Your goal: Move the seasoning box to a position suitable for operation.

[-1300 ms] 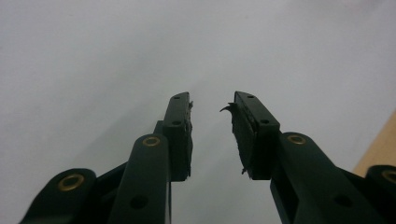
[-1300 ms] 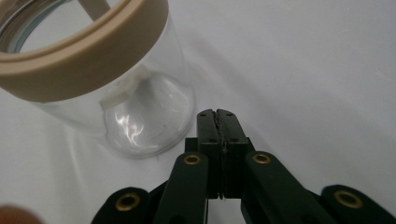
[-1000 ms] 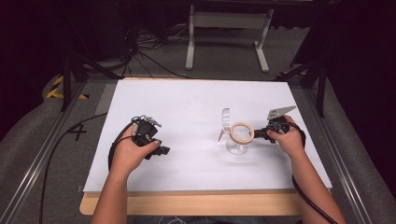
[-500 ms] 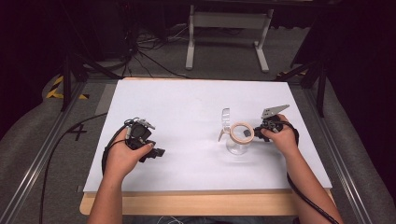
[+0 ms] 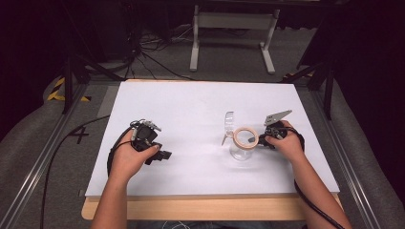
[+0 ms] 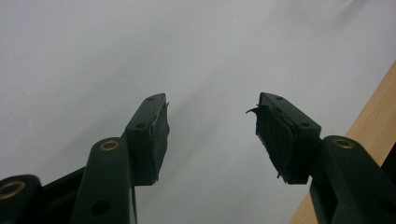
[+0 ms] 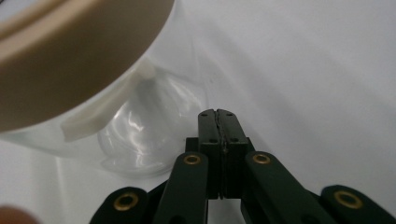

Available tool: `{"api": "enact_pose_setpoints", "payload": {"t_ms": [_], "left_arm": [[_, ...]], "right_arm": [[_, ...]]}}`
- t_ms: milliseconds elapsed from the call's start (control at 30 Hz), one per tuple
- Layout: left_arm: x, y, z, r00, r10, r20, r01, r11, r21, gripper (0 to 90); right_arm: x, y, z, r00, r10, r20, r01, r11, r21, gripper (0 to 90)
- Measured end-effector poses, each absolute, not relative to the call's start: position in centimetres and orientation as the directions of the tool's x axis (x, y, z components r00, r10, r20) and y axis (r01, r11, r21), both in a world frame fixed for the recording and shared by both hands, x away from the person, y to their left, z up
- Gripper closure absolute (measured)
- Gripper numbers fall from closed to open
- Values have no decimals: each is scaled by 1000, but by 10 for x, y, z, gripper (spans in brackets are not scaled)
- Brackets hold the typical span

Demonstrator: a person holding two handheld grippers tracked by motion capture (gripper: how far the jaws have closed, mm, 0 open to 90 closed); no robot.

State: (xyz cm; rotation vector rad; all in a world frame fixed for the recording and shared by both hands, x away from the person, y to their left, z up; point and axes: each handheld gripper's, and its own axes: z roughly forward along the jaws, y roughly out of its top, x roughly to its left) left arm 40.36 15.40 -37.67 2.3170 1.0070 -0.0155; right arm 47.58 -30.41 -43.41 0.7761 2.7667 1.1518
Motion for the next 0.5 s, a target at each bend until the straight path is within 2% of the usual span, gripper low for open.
{"api": "enact_pose_setpoints", "payload": {"t_ms": [500], "left_arm": [[416,138,-373,746,620,-244,638,-558,531,433]], "right_arm": [[447,-285,-425,-916,391,90,356,691,629,900]]}}
